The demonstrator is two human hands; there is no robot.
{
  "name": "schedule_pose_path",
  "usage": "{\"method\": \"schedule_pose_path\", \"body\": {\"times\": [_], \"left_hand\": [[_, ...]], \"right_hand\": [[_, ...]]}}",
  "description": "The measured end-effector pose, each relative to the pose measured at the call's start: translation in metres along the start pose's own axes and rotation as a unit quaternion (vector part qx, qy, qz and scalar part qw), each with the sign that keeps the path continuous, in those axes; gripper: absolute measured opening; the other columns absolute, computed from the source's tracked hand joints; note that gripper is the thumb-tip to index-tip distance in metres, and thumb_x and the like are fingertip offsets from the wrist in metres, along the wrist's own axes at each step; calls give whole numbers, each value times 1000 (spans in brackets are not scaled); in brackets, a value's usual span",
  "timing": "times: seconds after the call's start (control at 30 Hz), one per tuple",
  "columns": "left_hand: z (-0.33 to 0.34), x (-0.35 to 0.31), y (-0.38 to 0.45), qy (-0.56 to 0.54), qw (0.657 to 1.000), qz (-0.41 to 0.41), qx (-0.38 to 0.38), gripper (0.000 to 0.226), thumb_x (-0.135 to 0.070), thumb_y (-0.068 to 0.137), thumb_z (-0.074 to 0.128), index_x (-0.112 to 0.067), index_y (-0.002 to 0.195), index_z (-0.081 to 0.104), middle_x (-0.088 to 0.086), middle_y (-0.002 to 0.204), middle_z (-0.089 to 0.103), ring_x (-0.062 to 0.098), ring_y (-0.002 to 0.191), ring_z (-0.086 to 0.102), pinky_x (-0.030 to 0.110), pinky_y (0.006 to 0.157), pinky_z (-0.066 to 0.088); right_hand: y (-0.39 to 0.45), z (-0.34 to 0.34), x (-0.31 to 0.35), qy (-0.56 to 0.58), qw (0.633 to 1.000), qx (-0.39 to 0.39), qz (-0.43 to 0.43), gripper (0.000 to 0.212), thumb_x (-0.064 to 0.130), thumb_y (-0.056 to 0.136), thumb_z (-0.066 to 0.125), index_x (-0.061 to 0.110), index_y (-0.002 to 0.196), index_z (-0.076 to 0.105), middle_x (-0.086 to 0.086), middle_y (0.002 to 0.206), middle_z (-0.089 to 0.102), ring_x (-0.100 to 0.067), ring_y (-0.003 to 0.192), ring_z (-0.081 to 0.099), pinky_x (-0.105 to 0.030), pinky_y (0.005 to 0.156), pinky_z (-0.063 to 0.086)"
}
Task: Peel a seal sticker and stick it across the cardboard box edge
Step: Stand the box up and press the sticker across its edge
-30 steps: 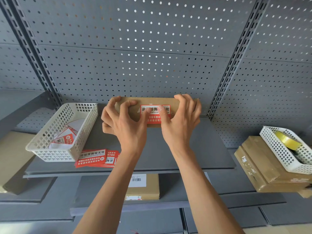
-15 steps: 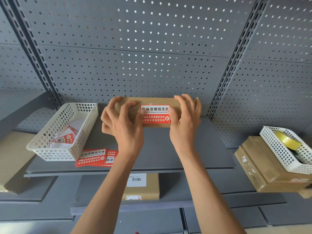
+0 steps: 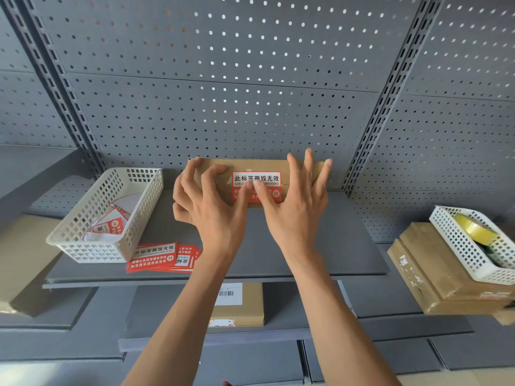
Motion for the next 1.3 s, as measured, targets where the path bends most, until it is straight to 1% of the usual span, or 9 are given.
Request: {"method": "schedule_pose_path", "body": {"times": [0.27, 0.43, 0.67, 0.8, 0.9, 1.0, 1.07, 1.17, 1.3], "left_hand": [[-2, 4, 3, -14, 1000, 10, 0, 43, -59, 77, 76, -39, 112, 61, -10, 151, 36, 24, 141, 26, 56, 105, 26], [-5, 8, 4, -31, 999, 19, 2, 40, -57, 78, 77, -38, 112, 65, -10, 150, 38, 26, 139, 28, 58, 105, 28], [-8, 16, 5, -44, 998, 40, 15, 38, -51, 80, 77, -37, 114, 68, -8, 151, 39, 27, 139, 28, 44, 105, 22], [-9, 17, 6, -40, 998, 46, 22, 38, -51, 82, 75, -37, 116, 67, -7, 152, 38, 27, 140, 27, 47, 107, 23], [-9, 17, 4, -34, 998, 47, 21, 37, -51, 84, 74, -37, 117, 65, -8, 152, 37, 27, 140, 26, 54, 108, 26], [-8, 13, 4, -27, 998, 44, 21, 40, -53, 83, 75, -38, 118, 64, -7, 152, 36, 26, 142, 26, 58, 107, 27], [-8, 11, 4, -21, 999, 42, 20, 47, -60, 79, 76, -37, 118, 64, -8, 152, 36, 25, 143, 25, 58, 108, 27], [-9, 11, 4, -14, 999, 44, 27, 55, -67, 73, 77, -38, 119, 64, -9, 152, 36, 24, 144, 24, 58, 109, 27], [-10, 14, 5, -14, 998, 50, 32, 53, -63, 75, 77, -39, 120, 63, -9, 152, 36, 25, 143, 25, 56, 108, 28]], "right_hand": [[1, -2, -6, 20, 1000, 16, -10, 72, 69, 93, 48, 27, 151, 40, 1, 168, 20, -28, 158, -1, -49, 110, 31], [2, -1, -12, 35, 999, 24, -15, 62, 56, 98, 52, 26, 152, 40, 1, 169, 20, -28, 158, -1, -48, 112, 29], [3, -3, -18, 57, 998, 30, -28, 54, 45, 102, 51, 26, 152, 41, 1, 168, 21, -29, 158, 0, -48, 112, 30], [4, -3, -20, 57, 997, 36, -32, 52, 40, 104, 51, 25, 153, 40, 1, 169, 19, -29, 158, 0, -48, 110, 31], [3, -5, -19, 46, 998, 38, -36, 52, 44, 105, 44, 25, 153, 38, 1, 169, 17, -28, 158, -2, -52, 113, 30], [3, -7, -13, 34, 998, 50, -18, 71, 65, 95, 42, 27, 155, 34, 2, 169, 15, -26, 158, -5, -51, 115, 28], [2, -7, -11, 13, 998, 53, -22, 81, 72, 90, 48, 26, 155, 32, 0, 170, 14, -28, 158, -5, -51, 114, 29], [2, -6, -13, 7, 998, 60, -33, 84, 69, 90, 55, 25, 156, 30, -1, 170, 12, -29, 158, -6, -51, 113, 29], [3, -7, -19, 26, 996, 74, -43, 79, 65, 93, 52, 26, 158, 27, -1, 170, 10, -29, 157, -7, -51, 113, 27]]}}
Point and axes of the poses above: each hand's wrist, its own y-axis towards the middle knuckle, its own z-axis out of the palm, x = y × z, the point moved 1 cm from there along y, towards the middle knuckle
